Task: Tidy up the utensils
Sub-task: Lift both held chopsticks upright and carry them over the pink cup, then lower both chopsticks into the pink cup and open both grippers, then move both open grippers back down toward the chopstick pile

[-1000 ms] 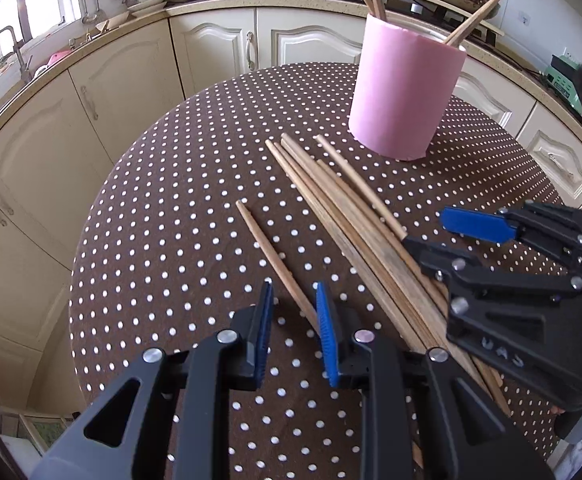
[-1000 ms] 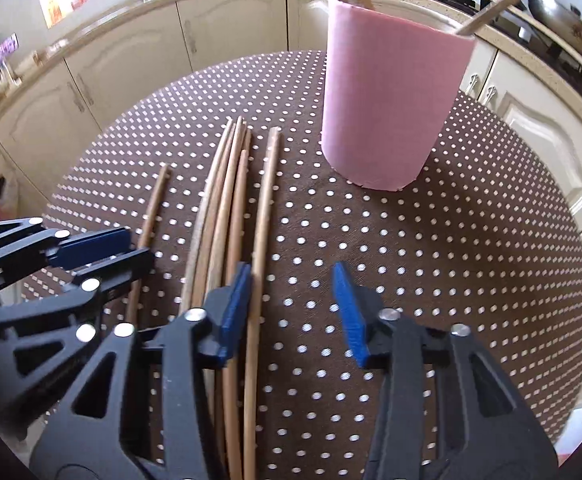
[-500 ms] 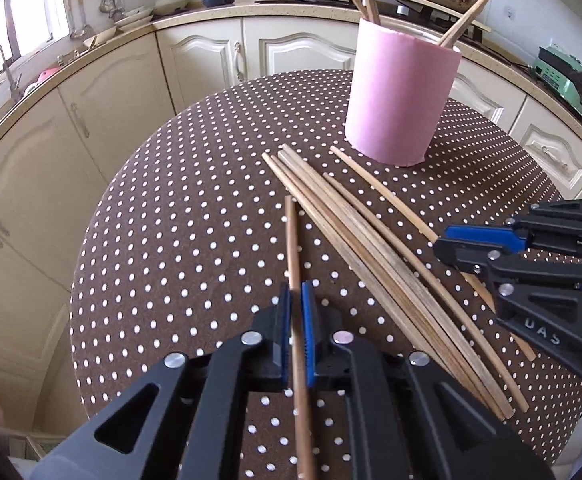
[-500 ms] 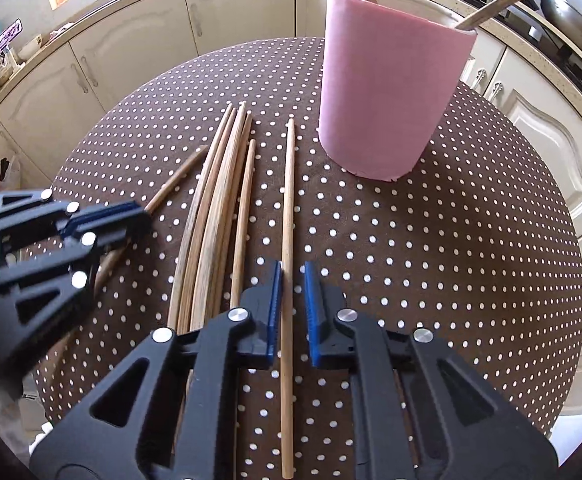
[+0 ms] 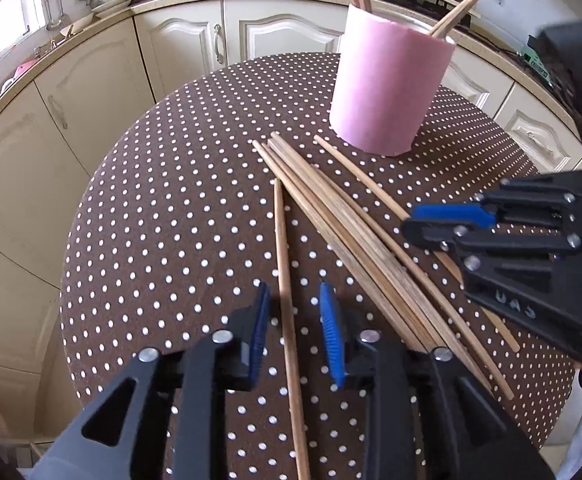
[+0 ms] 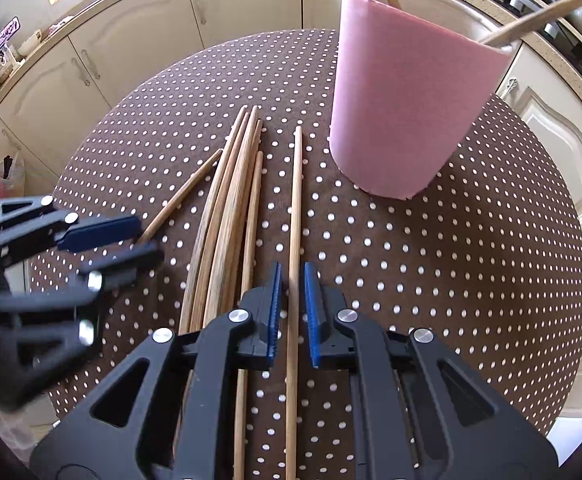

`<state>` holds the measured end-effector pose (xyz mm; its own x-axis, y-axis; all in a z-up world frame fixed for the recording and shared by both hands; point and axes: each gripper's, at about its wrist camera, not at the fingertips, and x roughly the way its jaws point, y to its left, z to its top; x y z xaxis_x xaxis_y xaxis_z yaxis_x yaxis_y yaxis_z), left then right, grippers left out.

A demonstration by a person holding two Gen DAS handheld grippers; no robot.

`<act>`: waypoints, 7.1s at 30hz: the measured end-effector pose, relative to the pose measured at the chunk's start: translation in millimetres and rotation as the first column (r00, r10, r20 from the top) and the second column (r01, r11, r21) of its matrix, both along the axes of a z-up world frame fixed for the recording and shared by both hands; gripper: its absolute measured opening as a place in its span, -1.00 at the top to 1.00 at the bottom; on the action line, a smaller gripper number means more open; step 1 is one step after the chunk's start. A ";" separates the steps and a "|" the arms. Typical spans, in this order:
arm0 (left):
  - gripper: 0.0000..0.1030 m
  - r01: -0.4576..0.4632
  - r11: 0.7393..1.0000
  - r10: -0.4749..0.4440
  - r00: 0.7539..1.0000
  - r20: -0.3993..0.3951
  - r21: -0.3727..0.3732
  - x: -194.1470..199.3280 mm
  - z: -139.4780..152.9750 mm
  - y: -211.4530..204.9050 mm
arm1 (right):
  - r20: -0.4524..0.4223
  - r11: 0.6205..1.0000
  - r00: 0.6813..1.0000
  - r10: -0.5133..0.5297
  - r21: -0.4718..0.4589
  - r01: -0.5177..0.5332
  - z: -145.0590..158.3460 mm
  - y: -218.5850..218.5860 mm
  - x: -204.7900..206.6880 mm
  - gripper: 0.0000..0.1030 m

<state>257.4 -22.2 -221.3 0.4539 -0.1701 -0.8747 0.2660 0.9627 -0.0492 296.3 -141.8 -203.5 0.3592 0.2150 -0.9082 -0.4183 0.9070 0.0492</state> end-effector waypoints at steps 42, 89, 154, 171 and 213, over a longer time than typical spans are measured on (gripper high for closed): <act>0.90 -0.003 0.976 0.040 0.985 0.165 -0.219 -0.4 42.5 14.8 | 0.086 0.977 0.996 -0.026 0.212 0.007 34.9 -15.3 4.7 0.89; 0.89 0.192 0.935 0.005 0.833 0.553 -0.298 5.6 179.0 -56.5 | 0.454 0.834 0.847 -0.277 0.551 -0.023 173.5 -100.3 -36.7 0.89; 0.89 0.127 0.902 0.168 0.777 0.607 -0.413 66.8 122.9 -30.9 | 0.601 0.832 0.674 -0.430 0.553 0.037 115.3 -102.1 15.6 0.89; 0.35 0.105 0.932 0.127 0.803 0.583 -0.348 46.1 111.8 -38.0 | 0.583 0.845 0.706 -0.403 0.533 0.042 98.4 -85.6 -0.9 0.89; -0.21 0.063 0.920 0.211 0.750 0.626 -0.386 -7.7 146.7 -0.5 | 0.587 0.839 0.705 -0.399 0.543 0.022 115.3 -74.6 -27.2 -0.04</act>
